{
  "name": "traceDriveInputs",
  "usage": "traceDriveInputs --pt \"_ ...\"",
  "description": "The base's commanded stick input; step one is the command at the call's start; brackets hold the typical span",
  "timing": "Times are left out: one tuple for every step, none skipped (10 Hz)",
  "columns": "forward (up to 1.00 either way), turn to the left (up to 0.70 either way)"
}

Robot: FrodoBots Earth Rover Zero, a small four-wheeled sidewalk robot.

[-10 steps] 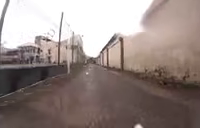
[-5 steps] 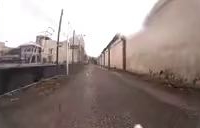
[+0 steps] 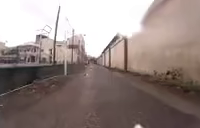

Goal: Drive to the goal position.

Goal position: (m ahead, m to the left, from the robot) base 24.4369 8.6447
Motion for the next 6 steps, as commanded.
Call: traceDriveInputs --pt "0.70 -0.22" --pt "0.70 -0.25" --pt "0.70 -0.11" --pt "0.70 0.08" --pt "0.70 0.08" --pt "0.70 0.08"
